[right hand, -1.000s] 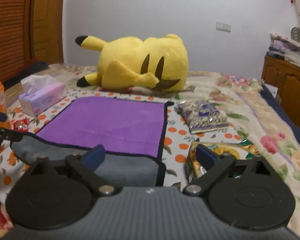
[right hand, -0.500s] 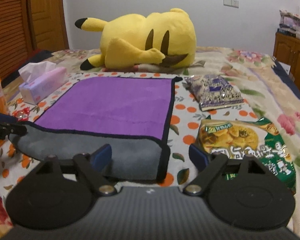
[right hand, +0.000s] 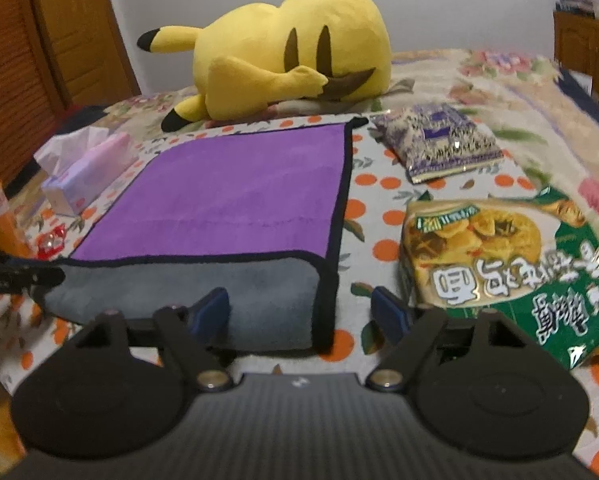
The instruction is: Fold towel
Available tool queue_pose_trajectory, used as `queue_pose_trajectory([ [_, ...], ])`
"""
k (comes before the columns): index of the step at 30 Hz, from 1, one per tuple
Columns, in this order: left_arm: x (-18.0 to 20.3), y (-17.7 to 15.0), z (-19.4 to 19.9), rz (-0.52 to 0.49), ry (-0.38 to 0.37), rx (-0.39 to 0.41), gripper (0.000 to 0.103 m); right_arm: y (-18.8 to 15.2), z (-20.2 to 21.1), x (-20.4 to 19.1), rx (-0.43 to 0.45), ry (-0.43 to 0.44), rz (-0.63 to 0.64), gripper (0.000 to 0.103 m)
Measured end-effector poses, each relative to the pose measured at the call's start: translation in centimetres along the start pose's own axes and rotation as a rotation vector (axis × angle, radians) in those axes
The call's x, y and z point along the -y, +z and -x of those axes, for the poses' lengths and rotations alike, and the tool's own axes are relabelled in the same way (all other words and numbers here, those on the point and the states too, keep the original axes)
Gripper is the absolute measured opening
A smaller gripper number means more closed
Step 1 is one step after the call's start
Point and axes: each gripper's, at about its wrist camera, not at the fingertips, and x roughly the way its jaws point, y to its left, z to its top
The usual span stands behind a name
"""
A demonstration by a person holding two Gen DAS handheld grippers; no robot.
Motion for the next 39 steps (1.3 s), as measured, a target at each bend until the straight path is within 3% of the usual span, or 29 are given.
queue_pose_trajectory([
  [5,0.0,-0.1,0.1,0.017,-0.002,0.005,0.019,0.3,0.2,0.6,0.005,0.032,-0.051,0.073],
  [7,0.1,-0.1,0.2,0.008,0.0,0.004,0.018,0.5,0.2,0.9,0.002,0.044,-0.063,0.065],
  [15,0.2,-0.1,0.3,0.0,-0.006,0.01,0.011,0.7,0.1,0.9,-0.003,0.048,-0.061,0.052],
  [21,0.4,-0.2,0.4,-0.013,-0.01,0.017,0.008,0.8,0.1,0.8,0.001,0.044,-0.05,0.023],
  [24,0.5,-0.1,0.5,-0.019,-0.007,0.026,0.007,0.9,0.3,1.0,0.009,0.028,-0.052,0.02],
  [27,0.6,-0.1,0.8,-0.023,-0.011,0.035,0.007,1.0,0.5,0.8,0.019,0.032,-0.039,0.01],
  [39,1.4,0.7,2.5,-0.059,-0.016,0.11,0.006,1.3,1.4,0.0,0.068,0.029,0.014,0.005],
])
